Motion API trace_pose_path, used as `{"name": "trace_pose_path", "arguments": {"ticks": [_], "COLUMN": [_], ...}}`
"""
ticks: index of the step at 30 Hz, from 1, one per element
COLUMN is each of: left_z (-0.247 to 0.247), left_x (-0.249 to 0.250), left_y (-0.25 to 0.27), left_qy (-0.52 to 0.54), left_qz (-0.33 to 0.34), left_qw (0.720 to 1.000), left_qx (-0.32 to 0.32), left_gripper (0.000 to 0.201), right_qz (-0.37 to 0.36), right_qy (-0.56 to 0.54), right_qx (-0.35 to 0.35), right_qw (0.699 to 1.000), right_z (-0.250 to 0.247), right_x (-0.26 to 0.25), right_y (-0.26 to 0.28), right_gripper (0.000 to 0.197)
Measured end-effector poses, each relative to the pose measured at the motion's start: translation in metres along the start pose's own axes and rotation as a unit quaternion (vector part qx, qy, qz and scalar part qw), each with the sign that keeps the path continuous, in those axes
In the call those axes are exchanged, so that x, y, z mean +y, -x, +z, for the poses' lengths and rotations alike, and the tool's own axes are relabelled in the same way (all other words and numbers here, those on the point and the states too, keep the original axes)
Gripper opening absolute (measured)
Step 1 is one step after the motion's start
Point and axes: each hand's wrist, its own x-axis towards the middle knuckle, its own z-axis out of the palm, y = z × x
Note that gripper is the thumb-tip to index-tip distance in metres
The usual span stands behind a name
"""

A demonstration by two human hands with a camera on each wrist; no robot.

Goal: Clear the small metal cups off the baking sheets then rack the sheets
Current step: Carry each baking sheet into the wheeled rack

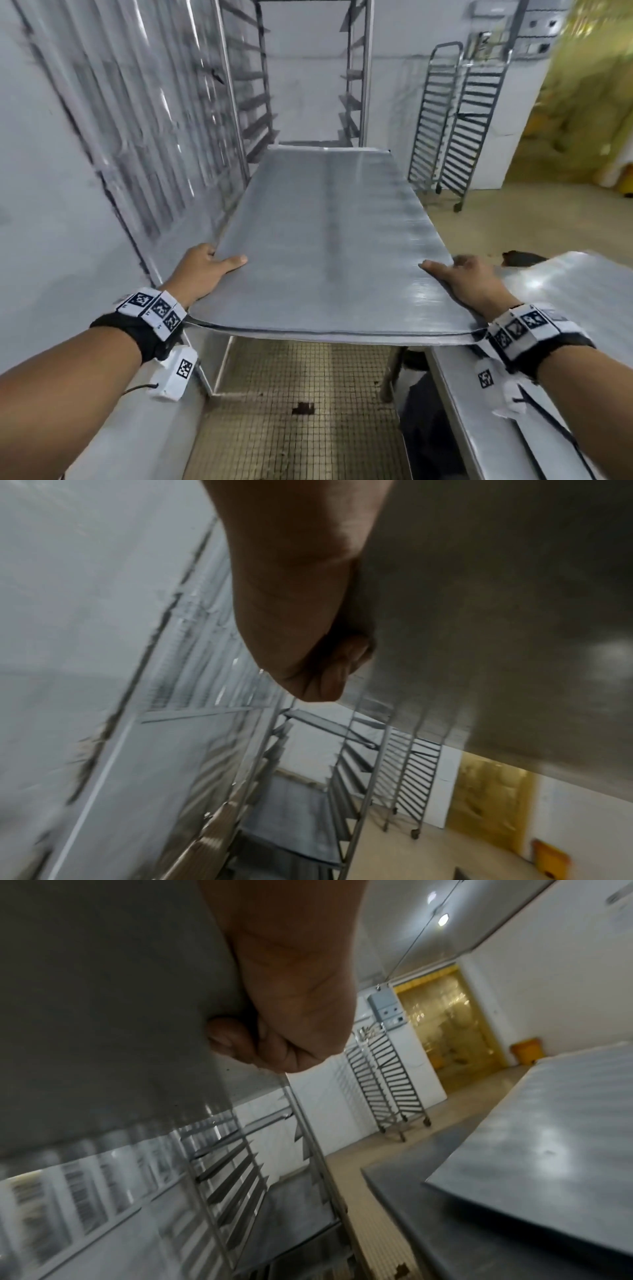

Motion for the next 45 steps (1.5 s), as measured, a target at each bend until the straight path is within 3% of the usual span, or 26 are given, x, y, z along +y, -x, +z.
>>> {"name": "trace_pose_path", "arguments": {"ticks": [2,4,8,11,20,26,28,35,38,41,45], "left_z": [-0.01,-0.015,-0.02,-0.02,-0.015,0.001,0.01,0.048,0.064,0.075,0.088], "left_x": [-0.019,-0.037,-0.072,-0.099,-0.135,-0.145,-0.159,-0.179,-0.181,-0.187,-0.195], "left_y": [0.0,0.0,-0.023,-0.059,-0.166,-0.218,-0.237,-0.291,-0.313,-0.331,-0.352], "left_qy": [-0.014,-0.02,-0.024,-0.033,-0.065,-0.075,-0.086,-0.136,-0.137,-0.127,-0.107], "left_qz": [-0.023,-0.042,-0.057,-0.067,-0.08,-0.092,-0.096,-0.104,-0.107,-0.113,-0.115], "left_qw": [1.0,0.999,0.998,0.997,0.993,0.992,0.99,0.984,0.984,0.984,0.987], "left_qx": [0.01,0.023,0.017,-0.006,-0.049,-0.049,-0.052,-0.048,-0.048,-0.046,-0.028], "left_gripper": [0.072,0.048,0.038,0.048,0.091,0.079,0.087,0.077,0.067,0.042,0.048], "right_qz": [0.007,0.007,0.037,0.041,0.071,0.087,0.093,0.106,0.106,0.11,0.126], "right_qy": [0.019,0.017,-0.016,-0.002,0.024,0.02,0.026,0.04,0.057,0.064,0.073], "right_qx": [-0.025,-0.055,-0.105,-0.116,-0.088,-0.076,-0.07,-0.091,-0.103,-0.123,-0.129], "right_qw": [0.999,0.998,0.994,0.992,0.993,0.993,0.993,0.989,0.987,0.984,0.981], "right_z": [0.024,0.049,0.093,0.12,0.175,0.194,0.199,0.225,0.238,0.249,0.26], "right_x": [0.001,0.005,0.02,0.022,0.024,0.029,0.028,0.039,0.049,0.058,0.072], "right_y": [-0.012,-0.026,-0.055,-0.075,-0.133,-0.178,-0.196,-0.259,-0.292,-0.317,-0.346], "right_gripper": [0.059,0.062,0.072,0.059,0.059,0.058,0.056,0.049,0.046,0.043,0.052]}}
